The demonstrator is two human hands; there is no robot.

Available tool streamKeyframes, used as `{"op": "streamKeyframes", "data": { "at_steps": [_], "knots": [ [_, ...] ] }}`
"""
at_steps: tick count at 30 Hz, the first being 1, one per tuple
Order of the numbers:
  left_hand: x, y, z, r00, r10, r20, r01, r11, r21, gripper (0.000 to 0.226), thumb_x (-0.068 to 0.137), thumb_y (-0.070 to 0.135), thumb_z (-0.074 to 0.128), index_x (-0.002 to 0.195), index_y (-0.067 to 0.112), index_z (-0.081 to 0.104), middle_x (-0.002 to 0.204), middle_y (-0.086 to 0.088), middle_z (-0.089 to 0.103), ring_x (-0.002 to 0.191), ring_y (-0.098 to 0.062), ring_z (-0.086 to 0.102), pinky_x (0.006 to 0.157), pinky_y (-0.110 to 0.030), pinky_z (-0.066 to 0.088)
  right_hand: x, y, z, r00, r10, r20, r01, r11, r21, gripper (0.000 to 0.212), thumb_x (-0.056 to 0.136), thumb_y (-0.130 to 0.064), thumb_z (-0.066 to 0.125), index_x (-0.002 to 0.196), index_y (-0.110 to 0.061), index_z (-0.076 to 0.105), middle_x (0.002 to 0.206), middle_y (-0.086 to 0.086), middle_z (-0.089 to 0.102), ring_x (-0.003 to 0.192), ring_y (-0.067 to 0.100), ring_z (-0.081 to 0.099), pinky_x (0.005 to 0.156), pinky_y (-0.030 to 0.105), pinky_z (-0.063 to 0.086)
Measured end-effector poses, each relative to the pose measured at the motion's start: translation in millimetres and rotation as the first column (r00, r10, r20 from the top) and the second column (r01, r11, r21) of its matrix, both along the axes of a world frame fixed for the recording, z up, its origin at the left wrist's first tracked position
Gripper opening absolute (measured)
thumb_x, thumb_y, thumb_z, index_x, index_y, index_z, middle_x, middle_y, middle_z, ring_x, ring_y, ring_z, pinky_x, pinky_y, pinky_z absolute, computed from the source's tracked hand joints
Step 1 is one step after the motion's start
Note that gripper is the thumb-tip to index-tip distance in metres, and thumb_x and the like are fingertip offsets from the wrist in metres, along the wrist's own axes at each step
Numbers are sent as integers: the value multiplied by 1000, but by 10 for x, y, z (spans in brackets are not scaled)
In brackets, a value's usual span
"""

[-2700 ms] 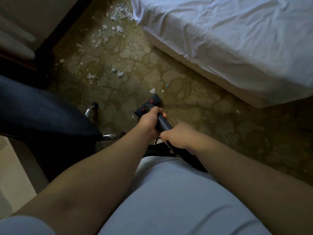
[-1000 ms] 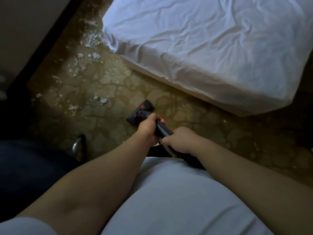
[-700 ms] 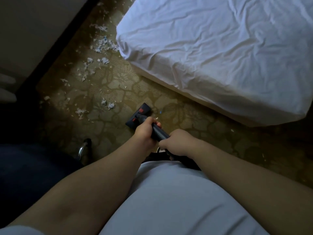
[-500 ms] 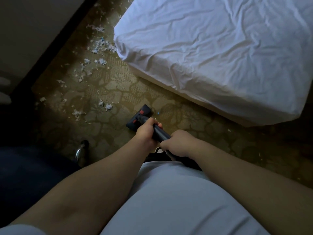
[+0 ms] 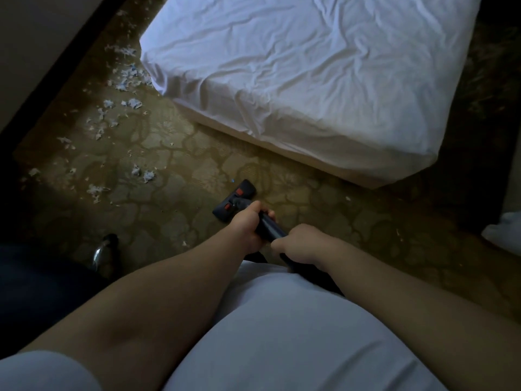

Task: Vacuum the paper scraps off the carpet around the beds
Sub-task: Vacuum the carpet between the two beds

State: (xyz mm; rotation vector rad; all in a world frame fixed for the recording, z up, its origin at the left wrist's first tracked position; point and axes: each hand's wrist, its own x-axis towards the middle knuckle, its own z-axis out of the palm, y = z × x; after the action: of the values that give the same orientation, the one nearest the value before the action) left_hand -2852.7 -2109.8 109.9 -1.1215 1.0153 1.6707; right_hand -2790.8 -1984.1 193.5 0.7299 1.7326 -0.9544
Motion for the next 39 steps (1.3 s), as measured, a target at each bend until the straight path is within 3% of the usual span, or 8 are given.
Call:
{"op": "streamKeyframes", "data": {
  "at_steps": [5, 10, 16, 21, 24, 31, 39],
  "knots": [
    [928, 483, -39, 997, 72, -8, -72, 997, -23, 15, 91, 13, 57, 78, 10, 51, 65, -3, 55, 61, -17, 52, 66, -34, 50, 807, 491, 10, 996, 87, -8, -86, 996, 35, 48, 61, -42, 78, 99, -14, 70, 93, 10, 75, 79, 27, 74, 68, 35, 61],
    [1636, 745, -23, 990, 138, -3, -138, 989, -55, 9, 90, 16, 60, 87, 11, 53, 69, -4, 58, 61, -18, 56, 65, -33, 51, 1472, 751, 96, 992, 102, -71, -101, 995, 17, 44, 58, -40, 73, 94, -14, 71, 87, 11, 77, 77, 29, 77, 76, 45, 65],
    [1992, 611, 30, 967, 252, -23, -253, 965, -63, 8, 95, 15, 59, 89, 10, 56, 65, -2, 60, 59, -15, 57, 59, -29, 52, 1727, 623, 126, 980, 167, -112, -166, 986, 20, 32, 70, -37, 75, 92, -14, 71, 83, 7, 76, 70, 24, 73, 59, 31, 55],
    [2045, 231, 118, 967, 254, -17, -255, 966, -34, 8, 91, 17, 61, 91, 11, 55, 69, -2, 60, 55, -13, 58, 58, -27, 53, 1773, 267, 158, 973, 198, -119, -198, 980, 10, 26, 74, -34, 76, 93, -16, 70, 81, 9, 77, 73, 27, 77, 62, 36, 60],
    [2044, -103, 128, 947, 319, -30, -320, 947, -28, 7, 90, 12, 62, 92, 11, 55, 70, -3, 60, 61, -14, 59, 68, -32, 53, 1726, -3, 121, 960, 250, -126, -251, 968, 5, 22, 77, -33, 76, 90, -17, 69, 79, 9, 77, 72, 28, 77, 64, 38, 62],
    [1796, -1130, 155, 912, 407, -41, -409, 907, -102, 5, 91, 10, 62, 87, 12, 59, 73, -3, 60, 66, -14, 59, 77, -32, 53, 1384, -975, -8, 951, 272, -149, -280, 959, -39, 24, 79, -34, 76, 93, -15, 69, 68, 6, 74, 52, 19, 68, 51, 29, 52],
    [1698, -1885, -1, 910, 415, -6, -413, 902, -128, 12, 88, 13, 66, 97, 13, 58, 69, -3, 60, 66, -16, 58, 74, -35, 54, 1226, -1697, -194, 941, 314, -129, -323, 945, -50, 30, 74, -38, 75, 94, -15, 71, 73, 6, 77, 59, 23, 75, 59, 38, 61]
  ]
}}
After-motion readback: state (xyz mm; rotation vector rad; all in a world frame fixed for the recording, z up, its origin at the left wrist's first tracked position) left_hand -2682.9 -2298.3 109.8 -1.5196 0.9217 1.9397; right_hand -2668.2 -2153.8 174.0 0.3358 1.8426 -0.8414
